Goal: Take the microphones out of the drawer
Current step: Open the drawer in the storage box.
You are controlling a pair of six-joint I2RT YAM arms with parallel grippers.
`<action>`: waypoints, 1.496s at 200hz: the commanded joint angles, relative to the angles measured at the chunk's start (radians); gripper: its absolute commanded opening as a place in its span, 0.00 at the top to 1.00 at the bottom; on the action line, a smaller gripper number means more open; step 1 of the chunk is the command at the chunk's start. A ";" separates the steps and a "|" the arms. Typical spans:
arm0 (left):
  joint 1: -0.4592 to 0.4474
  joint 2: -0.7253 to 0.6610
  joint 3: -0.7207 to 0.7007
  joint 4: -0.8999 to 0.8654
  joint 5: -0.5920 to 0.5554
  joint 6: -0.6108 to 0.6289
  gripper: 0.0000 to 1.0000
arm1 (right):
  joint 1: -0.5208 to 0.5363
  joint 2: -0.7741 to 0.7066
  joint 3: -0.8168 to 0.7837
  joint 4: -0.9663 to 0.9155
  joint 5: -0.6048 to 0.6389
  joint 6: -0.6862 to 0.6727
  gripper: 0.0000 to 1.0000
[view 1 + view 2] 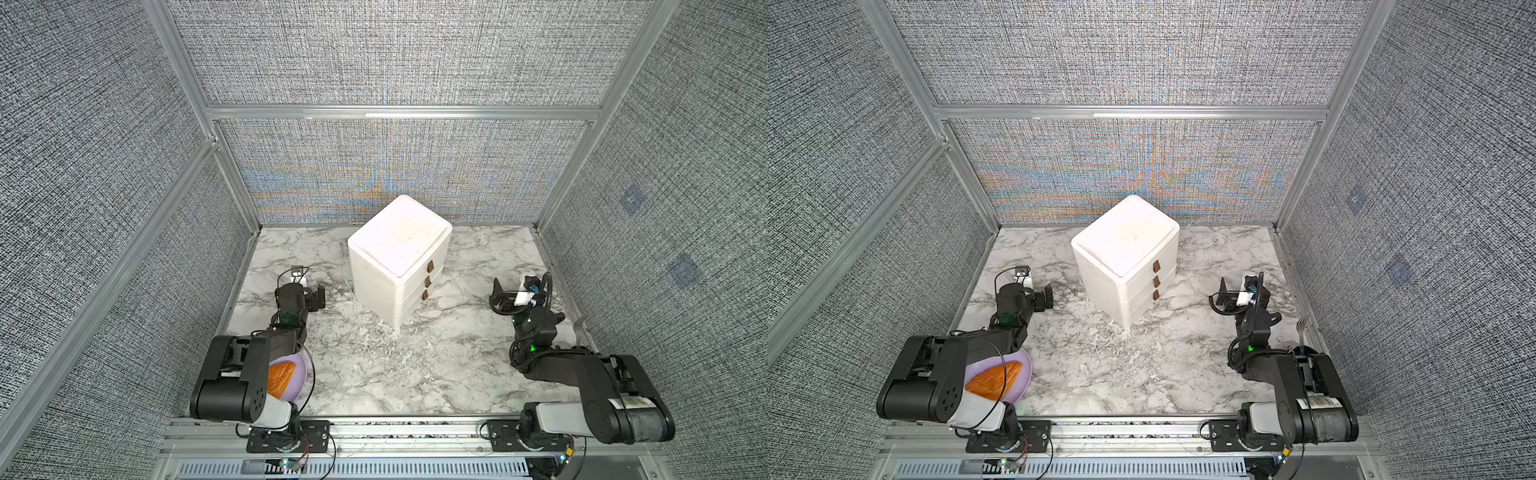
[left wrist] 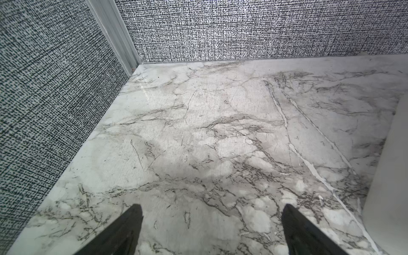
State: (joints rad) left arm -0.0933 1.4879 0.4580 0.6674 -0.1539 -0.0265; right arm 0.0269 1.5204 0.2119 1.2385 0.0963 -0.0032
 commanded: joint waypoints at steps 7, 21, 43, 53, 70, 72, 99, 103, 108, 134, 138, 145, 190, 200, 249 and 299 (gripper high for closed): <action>0.002 -0.011 0.005 -0.023 0.017 -0.004 0.00 | 0.001 0.004 0.003 0.033 0.002 0.000 0.02; 0.002 -0.009 0.005 -0.022 0.017 -0.004 0.00 | 0.002 0.004 0.004 0.033 0.002 0.000 0.02; 0.002 -0.010 0.005 -0.023 0.017 -0.004 0.00 | 0.002 0.004 0.004 0.032 0.002 0.000 0.02; 0.001 -0.010 0.005 -0.023 0.017 -0.004 0.00 | 0.002 0.004 0.006 0.032 0.003 0.000 0.02; 0.001 -0.009 0.005 -0.023 0.017 -0.004 0.00 | 0.001 0.004 0.005 0.032 0.003 0.000 0.02; 0.002 -0.009 0.005 -0.023 0.017 -0.004 0.00 | 0.002 0.004 0.004 0.032 0.002 0.000 0.02; 0.003 -0.010 0.005 -0.023 0.017 -0.005 0.00 | 0.001 0.004 0.004 0.032 0.003 0.000 0.02; 0.002 -0.009 0.006 -0.023 0.017 -0.005 0.00 | 0.001 0.004 0.004 0.032 0.002 0.000 0.02; 0.002 -0.007 0.008 -0.026 0.020 -0.004 0.00 | 0.001 0.004 0.004 0.032 0.002 0.000 0.02; 0.009 -0.008 0.010 -0.030 0.034 -0.006 0.00 | 0.001 0.003 0.004 0.033 0.003 0.000 0.02; 0.008 -0.010 0.009 -0.028 0.034 -0.006 0.00 | 0.001 0.003 0.004 0.033 0.002 0.000 0.02; 0.007 -0.011 0.008 -0.029 0.034 -0.006 0.00 | 0.002 0.003 0.004 0.033 0.003 0.000 0.02; 0.008 -0.014 0.011 -0.033 0.028 -0.005 0.00 | 0.001 0.004 0.003 0.033 0.004 0.000 0.02; 0.008 -0.023 0.029 -0.075 0.024 -0.012 0.00 | 0.001 0.004 0.004 0.034 0.003 0.000 0.02; 0.005 -0.088 0.094 -0.241 -0.006 -0.026 0.00 | 0.001 0.003 0.003 0.033 0.003 0.000 0.02; -0.004 -0.177 0.132 -0.408 -0.041 -0.097 0.00 | 0.002 0.004 0.004 0.033 0.003 0.000 0.02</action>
State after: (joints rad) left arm -0.0917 1.3491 0.5705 0.3714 -0.1627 -0.0719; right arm 0.0269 1.5204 0.2119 1.2385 0.0963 -0.0032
